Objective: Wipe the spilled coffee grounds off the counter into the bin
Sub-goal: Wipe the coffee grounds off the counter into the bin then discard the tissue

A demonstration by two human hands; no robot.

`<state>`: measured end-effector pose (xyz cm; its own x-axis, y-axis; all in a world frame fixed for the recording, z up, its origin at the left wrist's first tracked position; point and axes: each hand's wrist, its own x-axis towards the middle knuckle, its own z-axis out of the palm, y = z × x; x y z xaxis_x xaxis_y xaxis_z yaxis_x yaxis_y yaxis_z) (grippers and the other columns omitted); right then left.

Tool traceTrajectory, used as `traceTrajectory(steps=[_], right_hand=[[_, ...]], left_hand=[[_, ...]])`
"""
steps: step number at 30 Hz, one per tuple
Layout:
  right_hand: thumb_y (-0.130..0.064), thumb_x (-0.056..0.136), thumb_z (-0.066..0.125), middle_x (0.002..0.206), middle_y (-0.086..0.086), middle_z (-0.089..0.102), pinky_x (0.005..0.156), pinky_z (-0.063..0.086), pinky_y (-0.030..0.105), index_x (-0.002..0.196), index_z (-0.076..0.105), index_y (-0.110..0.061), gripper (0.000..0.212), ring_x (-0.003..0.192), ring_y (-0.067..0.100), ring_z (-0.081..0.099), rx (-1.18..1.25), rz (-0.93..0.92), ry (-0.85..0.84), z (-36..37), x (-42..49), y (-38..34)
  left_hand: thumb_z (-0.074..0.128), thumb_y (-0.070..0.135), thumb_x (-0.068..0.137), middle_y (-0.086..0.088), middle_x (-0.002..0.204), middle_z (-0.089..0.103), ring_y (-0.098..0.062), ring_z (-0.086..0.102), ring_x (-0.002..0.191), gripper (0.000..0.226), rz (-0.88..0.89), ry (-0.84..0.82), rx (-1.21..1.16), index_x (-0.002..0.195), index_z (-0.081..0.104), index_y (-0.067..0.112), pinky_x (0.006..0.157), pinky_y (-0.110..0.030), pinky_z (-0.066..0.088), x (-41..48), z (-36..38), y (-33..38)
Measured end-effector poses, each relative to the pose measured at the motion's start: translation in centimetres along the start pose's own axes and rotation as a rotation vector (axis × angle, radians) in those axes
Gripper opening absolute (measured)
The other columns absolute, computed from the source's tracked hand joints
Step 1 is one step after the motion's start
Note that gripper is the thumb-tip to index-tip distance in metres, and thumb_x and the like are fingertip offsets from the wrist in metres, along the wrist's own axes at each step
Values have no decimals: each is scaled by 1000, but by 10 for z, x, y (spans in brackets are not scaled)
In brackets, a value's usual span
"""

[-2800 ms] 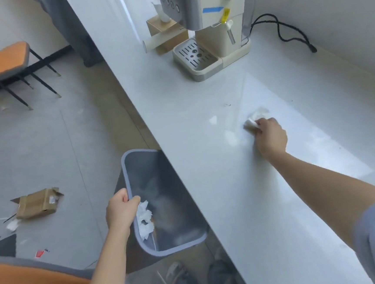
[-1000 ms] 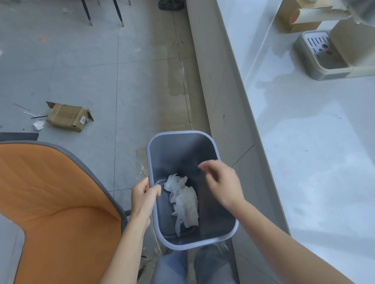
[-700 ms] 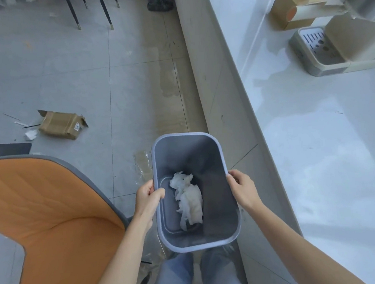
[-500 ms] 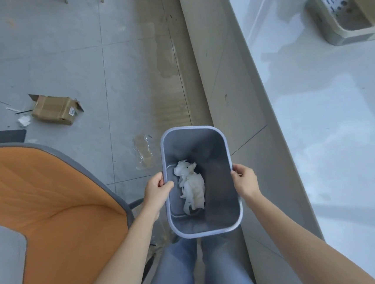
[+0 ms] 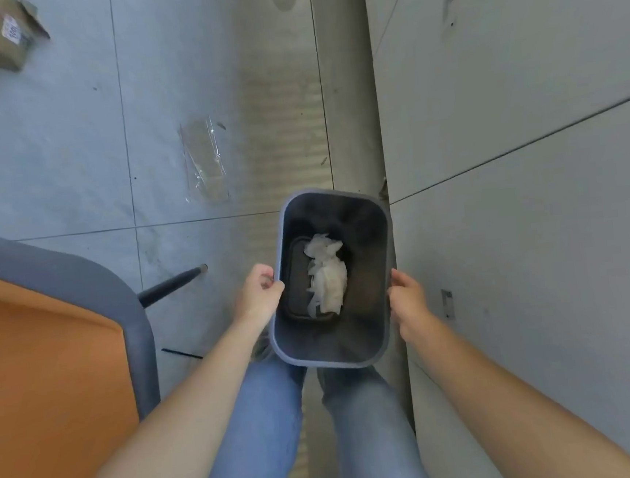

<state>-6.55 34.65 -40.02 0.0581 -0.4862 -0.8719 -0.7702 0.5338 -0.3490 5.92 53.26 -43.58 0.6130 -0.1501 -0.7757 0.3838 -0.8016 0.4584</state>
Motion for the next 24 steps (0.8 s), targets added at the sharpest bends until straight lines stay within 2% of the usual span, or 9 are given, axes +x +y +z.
traceTrajectory(steps=[2, 4, 7, 13, 15, 18, 20, 22, 24], right_hand=[[10, 92, 34, 109, 9, 62, 69, 51, 26, 119, 59, -16, 45, 74, 11, 56, -19, 19, -5, 5, 21, 9], [10, 92, 32, 104, 6, 63, 77, 51, 29, 115, 59, -19, 46, 77, 12, 57, -39, 27, -4, 10, 37, 14], [8, 94, 33, 94, -3, 56, 83, 46, 26, 132, 51, -13, 47, 81, 12, 53, -57, 38, -7, 13, 53, 12], [8, 94, 34, 126, 6, 55, 89, 43, 28, 136, 47, -11, 48, 110, 23, 53, -137, 81, -76, 13, 63, -2], [9, 93, 35, 128, 12, 58, 86, 45, 29, 130, 52, -10, 45, 102, 22, 54, -148, 107, -114, 13, 66, -4], [5, 94, 37, 128, 8, 53, 87, 38, 28, 138, 43, -12, 48, 102, 18, 47, -196, 153, -144, 13, 69, -4], [2, 96, 38, 133, 7, 49, 89, 35, 29, 143, 36, -13, 50, 111, 20, 46, -217, 173, -166, 13, 69, -4], [0, 96, 40, 142, 7, 44, 95, 35, 31, 146, 31, -14, 52, 126, 24, 43, -235, 188, -182, 13, 70, -2], [-2, 97, 40, 147, 8, 40, 100, 35, 33, 146, 29, -15, 52, 133, 26, 39, -263, 205, -201, 14, 67, -2]], left_hand=[[57, 18, 88, 7, 81, 54, -23, 56, 85, 12, -11, -19, 49, 98, 51, 21, 76, -33, 41, 14, 12, -15], [56, 17, 89, 7, 82, 54, -23, 56, 85, 13, -25, -37, 62, 101, 51, 19, 77, -33, 41, 23, 22, -26], [56, 17, 90, 2, 88, 56, -22, 54, 85, 17, -43, -40, 64, 107, 53, 14, 76, -32, 38, 29, 32, -32], [56, 17, 90, -2, 97, 58, -24, 55, 91, 27, -138, -82, 42, 117, 54, 11, 84, -35, 45, 36, 34, -30], [56, 17, 89, -8, 106, 61, -29, 58, 98, 30, -203, -127, -2, 119, 54, 12, 92, -42, 49, 37, 33, -30], [55, 15, 90, -14, 123, 60, -34, 58, 114, 37, -286, -189, -78, 127, 51, 11, 102, -48, 46, 37, 34, -31], [54, 15, 91, -13, 133, 56, -32, 54, 120, 44, -326, -226, -108, 135, 46, 13, 106, -46, 42, 36, 35, -31], [53, 16, 93, -10, 143, 49, -29, 49, 128, 51, -356, -259, -153, 143, 40, 15, 104, -39, 42, 35, 35, -31], [51, 18, 95, -7, 152, 40, -27, 42, 136, 57, -401, -307, -181, 149, 33, 18, 103, -37, 40, 31, 34, -29]])
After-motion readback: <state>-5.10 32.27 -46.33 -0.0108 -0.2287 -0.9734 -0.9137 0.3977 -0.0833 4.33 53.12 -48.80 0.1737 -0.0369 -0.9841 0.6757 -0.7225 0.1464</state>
